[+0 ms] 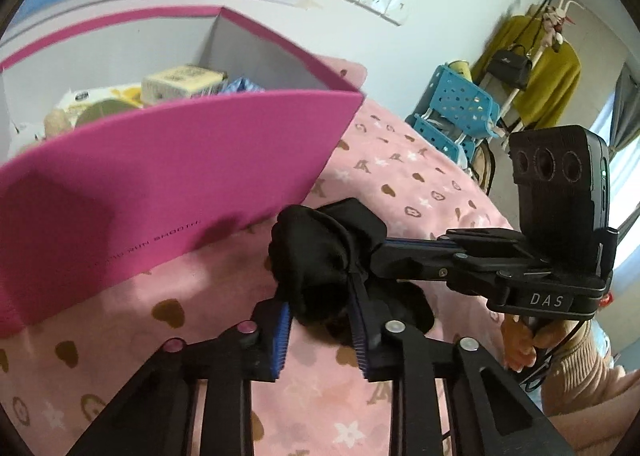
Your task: Organize soft objects
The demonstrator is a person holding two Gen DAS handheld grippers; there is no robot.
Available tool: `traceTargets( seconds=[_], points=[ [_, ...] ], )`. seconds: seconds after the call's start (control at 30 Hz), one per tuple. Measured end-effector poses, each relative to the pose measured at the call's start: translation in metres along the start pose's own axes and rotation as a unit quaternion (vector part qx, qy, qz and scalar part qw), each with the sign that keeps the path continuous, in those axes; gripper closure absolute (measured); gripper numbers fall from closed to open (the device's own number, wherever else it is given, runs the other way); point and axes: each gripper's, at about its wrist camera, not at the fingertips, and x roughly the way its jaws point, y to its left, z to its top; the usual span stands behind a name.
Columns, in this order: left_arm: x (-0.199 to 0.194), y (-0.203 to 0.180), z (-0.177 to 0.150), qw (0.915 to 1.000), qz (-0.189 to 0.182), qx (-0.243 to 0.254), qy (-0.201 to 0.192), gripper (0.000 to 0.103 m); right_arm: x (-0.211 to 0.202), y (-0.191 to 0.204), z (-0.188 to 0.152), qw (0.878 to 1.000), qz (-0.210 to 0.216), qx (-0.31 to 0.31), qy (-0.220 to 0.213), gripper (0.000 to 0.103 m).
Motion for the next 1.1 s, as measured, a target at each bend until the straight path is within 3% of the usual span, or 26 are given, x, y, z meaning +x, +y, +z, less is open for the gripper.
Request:
traceTargets(
  seconds=[0.27, 0.37, 0.4, 0.43, 0.5, 0.57, 0.7, 0.77, 0.8, 0.83, 0.93, 1.1],
  points=[
    [-0.017, -0.016, 0.002, 0.9994, 0.008, 0.03, -0.018, 0.079, -0.006, 0.015, 0.003, 1.0, 0.016, -0.018, -0.012, 0.098],
    [-0.014, -0.01, 0.002, 0.9994, 0.025, 0.02, -0.013, 0.076, -0.006, 0.012, 0.003, 1.0, -0.016, -0.008, -0.014, 0.091],
    [-0.013, -0.005, 0.002, 0.9996, 0.025, 0.012, -0.009, 0.07, -0.007, 0.01, 0.002, 1.0, -0.02, -0.005, -0.013, 0.076],
    [-0.012, 0.0, 0.002, 0.9996, 0.028, 0.003, -0.007, 0.066, -0.009, 0.007, 0.001, 0.999, -0.03, -0.002, -0.017, 0.053],
    [-0.01, 0.005, 0.001, 0.9994, 0.035, -0.001, -0.006, 0.061, -0.009, 0.005, -0.002, 0.999, -0.05, -0.005, -0.014, 0.038],
    [-0.006, 0.011, 0.002, 0.9995, 0.032, -0.009, -0.001, 0.056, -0.006, 0.004, -0.006, 0.998, -0.057, -0.012, -0.002, 0.038],
    [0.002, 0.014, 0.003, 0.9994, 0.032, -0.01, 0.003, 0.057, 0.006, -0.002, -0.009, 0.998, -0.054, -0.005, 0.013, 0.038],
    [0.009, 0.015, 0.003, 0.9996, 0.021, -0.017, 0.011, 0.066, 0.01, -0.005, -0.01, 0.999, -0.046, -0.002, 0.012, 0.039],
    [0.011, 0.017, 0.003, 0.9996, 0.016, -0.018, 0.014, 0.077, 0.012, -0.006, -0.01, 0.999, -0.044, -0.001, 0.014, 0.042],
    [0.014, 0.018, 0.003, 0.9995, 0.014, -0.021, 0.019, 0.081, 0.015, -0.006, -0.01, 0.999, -0.041, 0.0, 0.016, 0.049],
    [0.015, 0.016, 0.001, 0.9995, 0.013, -0.019, 0.019, 0.085, 0.021, -0.008, -0.007, 0.999, -0.031, 0.002, 0.022, 0.07],
    [0.005, 0.008, 0.001, 0.9999, 0.01, -0.01, 0.007, 0.086, 0.016, -0.009, -0.004, 1.0, -0.023, 0.011, 0.012, 0.08]
  ],
)
